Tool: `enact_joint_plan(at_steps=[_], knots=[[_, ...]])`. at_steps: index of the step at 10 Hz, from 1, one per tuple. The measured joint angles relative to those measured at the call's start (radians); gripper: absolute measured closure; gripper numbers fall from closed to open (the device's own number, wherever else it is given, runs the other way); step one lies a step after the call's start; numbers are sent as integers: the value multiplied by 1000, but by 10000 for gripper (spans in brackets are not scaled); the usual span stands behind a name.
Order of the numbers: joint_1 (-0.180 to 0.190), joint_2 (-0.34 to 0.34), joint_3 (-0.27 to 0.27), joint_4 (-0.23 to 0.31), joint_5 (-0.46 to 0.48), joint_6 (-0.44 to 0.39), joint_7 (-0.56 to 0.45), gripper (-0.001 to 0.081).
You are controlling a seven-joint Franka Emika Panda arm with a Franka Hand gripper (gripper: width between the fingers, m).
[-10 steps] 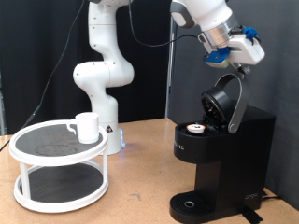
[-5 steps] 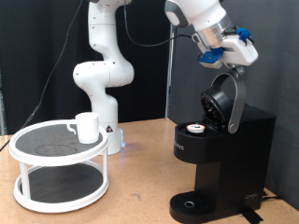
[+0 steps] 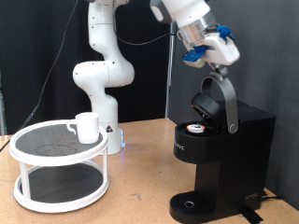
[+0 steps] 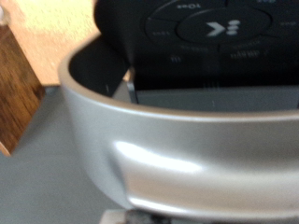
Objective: Make a cup of coffee with the keurig machine
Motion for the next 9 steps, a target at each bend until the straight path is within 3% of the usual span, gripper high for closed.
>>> enact_joint_plan(at_steps=[6,9], knots=[[-65,49,-15,-21,-172,59,105,806],[-74,120,-16,-22,-181,127,118,806]])
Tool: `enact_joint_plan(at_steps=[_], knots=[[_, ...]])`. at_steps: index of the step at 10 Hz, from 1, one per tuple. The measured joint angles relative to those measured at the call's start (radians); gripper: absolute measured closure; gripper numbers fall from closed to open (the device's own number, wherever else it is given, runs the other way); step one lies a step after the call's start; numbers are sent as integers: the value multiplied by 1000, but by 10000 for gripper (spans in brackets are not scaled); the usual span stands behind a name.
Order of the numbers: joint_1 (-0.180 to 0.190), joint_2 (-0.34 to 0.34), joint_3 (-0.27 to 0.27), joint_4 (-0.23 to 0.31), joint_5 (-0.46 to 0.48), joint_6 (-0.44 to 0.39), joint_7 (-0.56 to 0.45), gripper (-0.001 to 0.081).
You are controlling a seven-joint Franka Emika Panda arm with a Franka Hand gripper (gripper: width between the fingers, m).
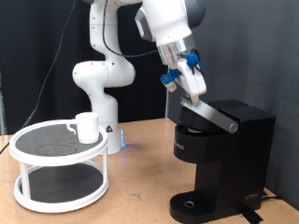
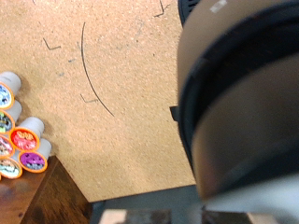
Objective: Make a cup of coffee with the keurig machine
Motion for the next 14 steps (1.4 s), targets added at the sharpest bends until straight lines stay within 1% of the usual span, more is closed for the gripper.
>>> enact_joint_plan(at_steps=[1,3,4,8,10,11,12,14], knots=[[0,29,0,1,1,26,-1,806],[-3,65,-1,4,2,37,-12,806],[-5,70,-2,4,5,38,-27,806],[-6,71,-1,3,5,39,-36,806],[-5,77,-1,0,-20,39,-42,806],[-5,86,0,-2,-49,44,-41,806],[-3,101,3,-12,-71,63,-37,806],[-2,136,5,-27,-81,115,-36,806]])
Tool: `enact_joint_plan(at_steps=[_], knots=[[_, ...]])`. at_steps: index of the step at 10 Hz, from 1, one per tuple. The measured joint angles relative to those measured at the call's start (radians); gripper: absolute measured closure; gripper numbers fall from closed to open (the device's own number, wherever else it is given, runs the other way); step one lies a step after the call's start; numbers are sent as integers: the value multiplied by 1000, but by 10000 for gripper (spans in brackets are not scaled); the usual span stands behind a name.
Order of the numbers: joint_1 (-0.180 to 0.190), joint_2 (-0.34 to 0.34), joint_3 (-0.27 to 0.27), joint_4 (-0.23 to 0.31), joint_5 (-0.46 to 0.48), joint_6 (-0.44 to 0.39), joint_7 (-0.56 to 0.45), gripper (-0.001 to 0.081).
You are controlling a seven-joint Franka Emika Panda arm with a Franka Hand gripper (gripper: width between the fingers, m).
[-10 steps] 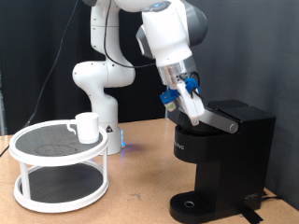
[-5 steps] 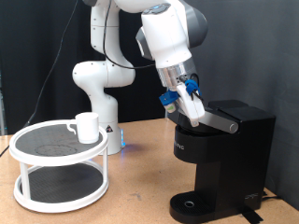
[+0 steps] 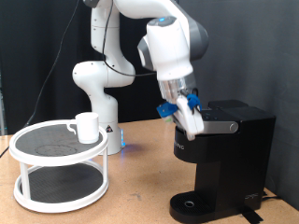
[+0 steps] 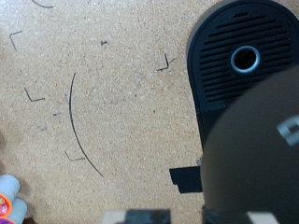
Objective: Make a cup of coffee with the keurig machine
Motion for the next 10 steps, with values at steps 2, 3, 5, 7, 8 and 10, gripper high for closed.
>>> enact_joint_plan(at_steps=[2,3,5,7,8,10], knots=[[-1,5,0,2,-1,5,-1,806],[-1,5,0,2,-1,5,-1,806],[-1,4,1,2,1,7,-7,806],[-1,-1,4,-5,25,34,-62,806],[-1,-9,7,-16,47,59,-107,806],[-1,-37,9,-56,123,117,-219,806]])
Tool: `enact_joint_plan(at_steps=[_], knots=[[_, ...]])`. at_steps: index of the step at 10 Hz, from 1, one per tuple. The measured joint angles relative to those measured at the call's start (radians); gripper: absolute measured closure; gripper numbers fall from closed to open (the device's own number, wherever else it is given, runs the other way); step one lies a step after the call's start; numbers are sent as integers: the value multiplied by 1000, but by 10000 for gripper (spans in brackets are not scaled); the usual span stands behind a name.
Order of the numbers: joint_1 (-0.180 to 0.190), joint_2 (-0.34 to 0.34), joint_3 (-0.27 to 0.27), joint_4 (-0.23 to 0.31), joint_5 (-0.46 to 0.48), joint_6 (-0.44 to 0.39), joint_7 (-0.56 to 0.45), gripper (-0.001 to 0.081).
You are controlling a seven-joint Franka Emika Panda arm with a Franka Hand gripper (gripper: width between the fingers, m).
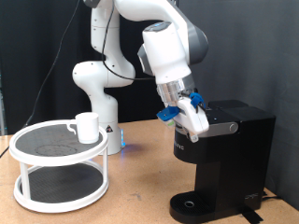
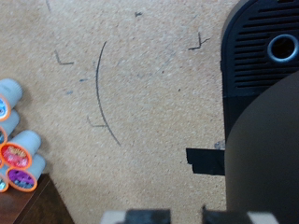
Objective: Make a cup of coffee with the keurig machine
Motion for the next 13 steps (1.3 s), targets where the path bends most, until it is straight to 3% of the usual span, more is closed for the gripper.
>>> enact_joint_plan(at_steps=[5,7,9,11,13], knots=[[-3,-50,-3,-75,52,85,-50,806],[-4,-76,-7,-79,158,84,-113,806],[-5,-121,-18,-76,278,33,-195,806],[-6,-170,-33,-72,317,-46,-207,806],[-5,-170,-34,-82,350,-37,-251,806]])
